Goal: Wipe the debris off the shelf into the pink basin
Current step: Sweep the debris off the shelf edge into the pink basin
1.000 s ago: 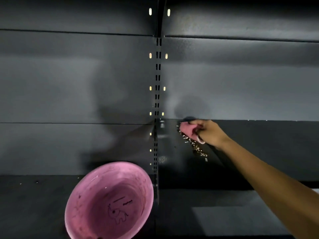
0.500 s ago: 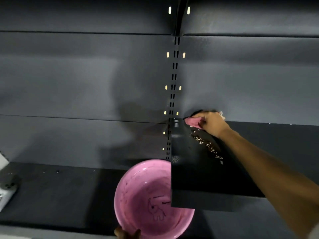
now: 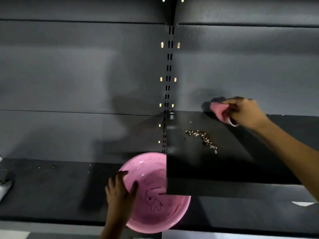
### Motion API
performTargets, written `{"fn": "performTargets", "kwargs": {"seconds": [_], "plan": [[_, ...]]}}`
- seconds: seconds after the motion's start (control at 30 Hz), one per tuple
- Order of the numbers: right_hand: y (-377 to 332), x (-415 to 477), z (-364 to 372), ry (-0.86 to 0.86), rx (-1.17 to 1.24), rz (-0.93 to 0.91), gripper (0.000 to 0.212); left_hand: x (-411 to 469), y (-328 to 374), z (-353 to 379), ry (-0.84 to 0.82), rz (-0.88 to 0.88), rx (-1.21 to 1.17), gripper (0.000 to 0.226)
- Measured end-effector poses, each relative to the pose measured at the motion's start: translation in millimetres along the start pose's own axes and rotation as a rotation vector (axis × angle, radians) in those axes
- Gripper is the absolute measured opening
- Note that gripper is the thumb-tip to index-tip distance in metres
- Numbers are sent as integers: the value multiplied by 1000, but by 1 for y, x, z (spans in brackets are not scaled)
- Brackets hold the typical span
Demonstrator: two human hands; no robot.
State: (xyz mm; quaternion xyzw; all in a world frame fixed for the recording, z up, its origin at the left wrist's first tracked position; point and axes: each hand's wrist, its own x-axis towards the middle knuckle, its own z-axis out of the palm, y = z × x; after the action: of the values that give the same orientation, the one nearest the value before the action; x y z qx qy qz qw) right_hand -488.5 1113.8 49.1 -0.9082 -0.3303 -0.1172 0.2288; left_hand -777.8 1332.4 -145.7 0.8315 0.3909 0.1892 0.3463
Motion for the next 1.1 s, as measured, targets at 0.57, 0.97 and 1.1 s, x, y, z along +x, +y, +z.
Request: {"fn": "performTargets", "kwargs": {"seconds": [0.57,0.97,1.1], "plan": [[-47,-37,44,-245,-156,0,41,-11,-42,17,-189,-557,-486,66],[-151,-59,56,-282,281,-139,41,-4,-5,-13,-250,-402,-608,62],[-88,-64,1,-130,337,18,46,-7,-6,-16,-264,-391,-637,66]]}}
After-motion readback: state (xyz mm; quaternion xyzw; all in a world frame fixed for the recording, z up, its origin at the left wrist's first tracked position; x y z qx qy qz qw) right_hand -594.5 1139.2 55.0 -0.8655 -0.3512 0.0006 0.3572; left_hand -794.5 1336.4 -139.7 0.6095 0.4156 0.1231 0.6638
